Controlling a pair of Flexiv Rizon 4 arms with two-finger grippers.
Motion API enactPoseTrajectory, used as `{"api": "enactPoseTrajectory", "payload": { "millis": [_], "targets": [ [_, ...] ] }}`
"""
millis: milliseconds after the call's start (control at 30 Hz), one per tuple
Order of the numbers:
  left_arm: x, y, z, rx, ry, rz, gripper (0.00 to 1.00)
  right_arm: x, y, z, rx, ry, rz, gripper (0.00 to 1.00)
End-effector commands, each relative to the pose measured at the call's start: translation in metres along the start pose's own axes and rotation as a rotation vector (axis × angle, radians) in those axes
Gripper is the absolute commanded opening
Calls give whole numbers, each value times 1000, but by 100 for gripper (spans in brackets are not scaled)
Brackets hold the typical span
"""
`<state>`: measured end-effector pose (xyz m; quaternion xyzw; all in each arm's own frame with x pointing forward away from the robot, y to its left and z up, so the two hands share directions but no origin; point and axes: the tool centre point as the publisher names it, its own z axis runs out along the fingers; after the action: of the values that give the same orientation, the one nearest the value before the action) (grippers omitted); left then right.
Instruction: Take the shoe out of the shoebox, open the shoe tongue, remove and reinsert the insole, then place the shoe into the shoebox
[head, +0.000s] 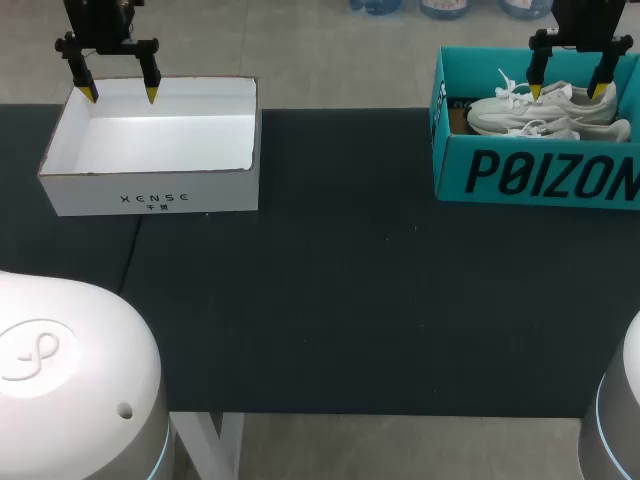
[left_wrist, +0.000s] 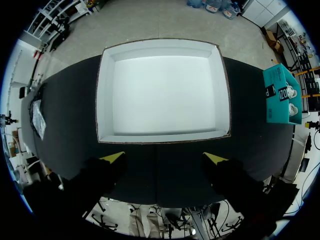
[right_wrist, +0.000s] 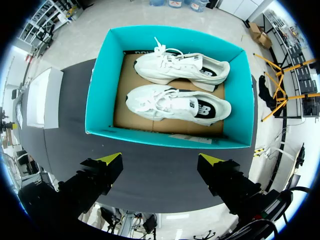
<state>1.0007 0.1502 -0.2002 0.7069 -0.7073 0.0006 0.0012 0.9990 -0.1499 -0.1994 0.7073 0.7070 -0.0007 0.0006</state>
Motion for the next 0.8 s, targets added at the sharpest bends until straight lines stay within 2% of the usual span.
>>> {"api": "enactPoseTrajectory", "payload": {
  "millis": [33,633,700,800],
  "targets": [
    [0,0,0,0,-1,0,100,0,0,0,0,1,0,100],
    [0,0,0,0,-1,0,100,0,0,0,0,1,0,100],
    [0,0,0,0,-1,0,100,-7,16,18,7,-22,77,100],
    [0,0,0,0,-1,0,100,-32,39,37,31,1,154,100]
  ]
}}
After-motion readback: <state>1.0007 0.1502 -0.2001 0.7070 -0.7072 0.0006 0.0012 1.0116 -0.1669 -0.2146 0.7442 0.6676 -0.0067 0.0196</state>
